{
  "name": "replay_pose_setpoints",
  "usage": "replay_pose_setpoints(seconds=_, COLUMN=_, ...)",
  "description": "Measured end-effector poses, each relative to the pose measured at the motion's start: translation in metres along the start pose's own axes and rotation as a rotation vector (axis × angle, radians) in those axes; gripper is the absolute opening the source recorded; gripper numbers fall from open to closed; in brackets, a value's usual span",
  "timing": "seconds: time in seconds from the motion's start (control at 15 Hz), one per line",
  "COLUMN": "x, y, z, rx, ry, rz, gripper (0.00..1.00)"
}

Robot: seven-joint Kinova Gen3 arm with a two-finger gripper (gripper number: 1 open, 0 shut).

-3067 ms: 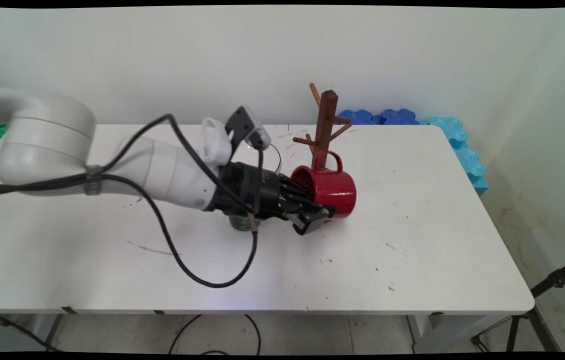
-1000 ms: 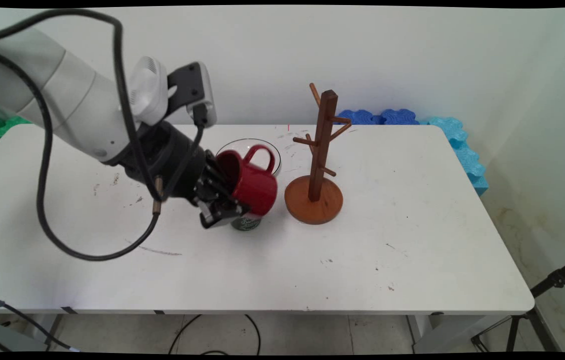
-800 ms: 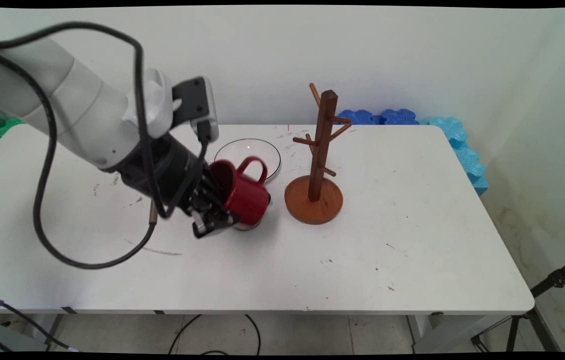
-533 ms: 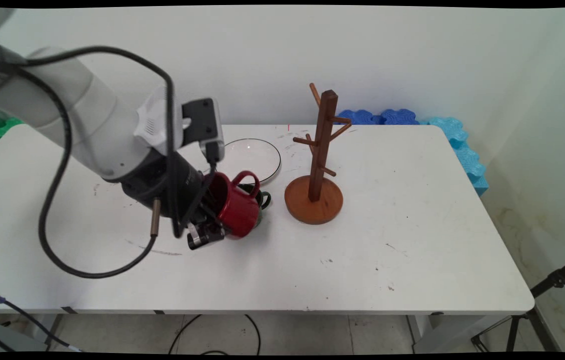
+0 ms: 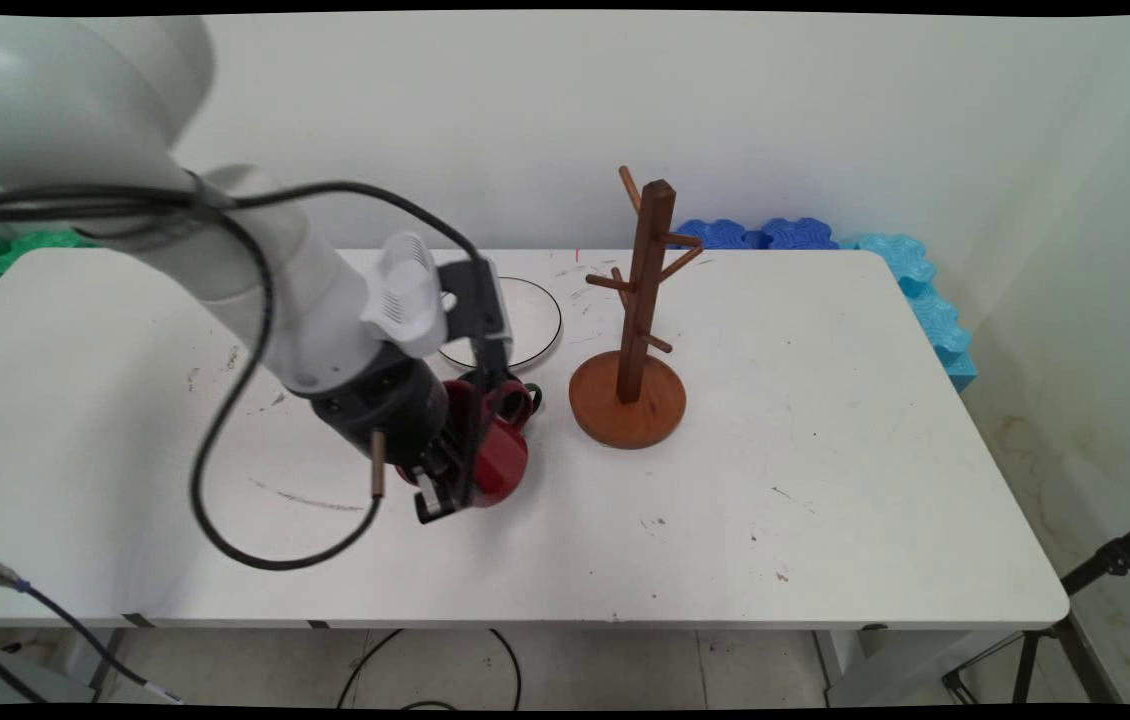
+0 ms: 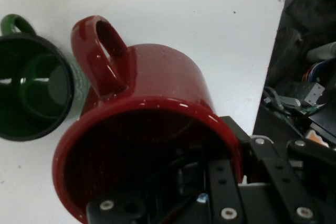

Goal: Place the picked object on the table

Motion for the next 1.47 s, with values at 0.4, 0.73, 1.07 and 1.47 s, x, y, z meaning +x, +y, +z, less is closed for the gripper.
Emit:
replay_pose_setpoints(seconds=0.4, x=0.020, y=-0.004, z=0.034, rx=-0.017, ry=-0.027, rz=-0.036, gripper=0.00)
replay_pose_setpoints(seconds=0.73, x=0.036, y=-0.007, z=0.061, rx=-0.028, ry=-0.027, rz=-0.073, gripper=0.00)
replay_pose_setpoints(seconds=1.07, x=0.044, y=-0.009, z=0.078, rx=-0.033, ry=-0.032, rz=-0.091, gripper=0.00)
replay_pose_setpoints(seconds=1.47, x=0.050, y=-0.012, z=0.093, rx=-0.036, ry=-0.034, rz=-0.106, gripper=0.00)
